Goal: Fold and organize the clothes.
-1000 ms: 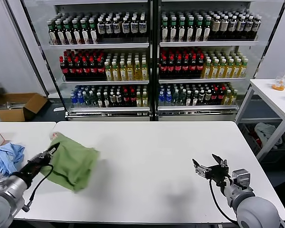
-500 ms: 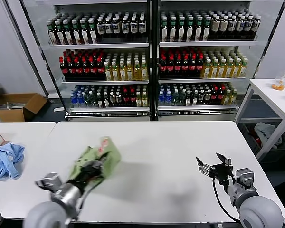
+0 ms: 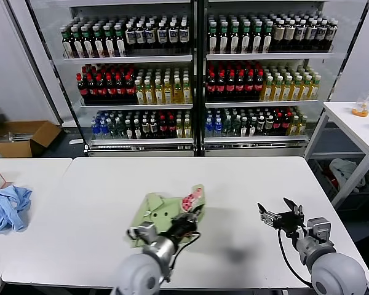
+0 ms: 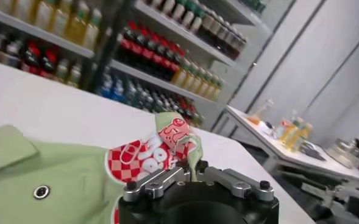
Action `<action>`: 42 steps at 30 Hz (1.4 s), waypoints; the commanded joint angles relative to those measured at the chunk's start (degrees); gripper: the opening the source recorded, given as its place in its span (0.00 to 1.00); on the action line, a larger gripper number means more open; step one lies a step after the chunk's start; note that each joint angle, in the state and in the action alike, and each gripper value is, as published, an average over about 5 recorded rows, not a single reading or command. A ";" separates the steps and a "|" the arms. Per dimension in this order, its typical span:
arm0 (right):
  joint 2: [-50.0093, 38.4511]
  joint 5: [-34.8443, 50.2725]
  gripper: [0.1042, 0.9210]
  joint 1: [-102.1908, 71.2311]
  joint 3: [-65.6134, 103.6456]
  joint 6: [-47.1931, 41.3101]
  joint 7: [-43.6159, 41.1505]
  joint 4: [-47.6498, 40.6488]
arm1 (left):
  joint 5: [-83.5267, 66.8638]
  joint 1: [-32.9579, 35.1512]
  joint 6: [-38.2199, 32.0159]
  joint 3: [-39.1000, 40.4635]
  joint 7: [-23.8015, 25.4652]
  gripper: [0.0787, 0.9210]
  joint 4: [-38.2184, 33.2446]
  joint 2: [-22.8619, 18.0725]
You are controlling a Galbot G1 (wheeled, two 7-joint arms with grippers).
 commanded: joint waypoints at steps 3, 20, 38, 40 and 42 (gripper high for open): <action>-0.09 -0.11 0.88 0.29 0.14 0.16 -0.38 -0.79 | 5.12 -9.27 -2.97 10.23 3.01 0.08 15.40 -8.67; 3.20 -0.13 0.88 5.28 -9.07 1.97 -0.99 -2.13 | 3.58 1.11 -8.58 -0.78 5.76 0.65 -0.92 0.28; 15.10 -0.53 0.87 21.23 -27.42 1.93 2.78 -17.31 | 6.45 15.92 -12.89 -17.96 2.77 0.88 -11.02 8.54; 15.30 -0.63 0.82 22.20 -27.85 1.78 3.12 -18.57 | 6.27 16.17 -12.92 -18.11 2.68 0.88 -11.18 8.60; 15.43 -0.75 0.76 23.38 -28.16 1.50 3.36 -19.87 | 6.15 16.19 -12.90 -18.15 2.61 0.88 -11.25 8.61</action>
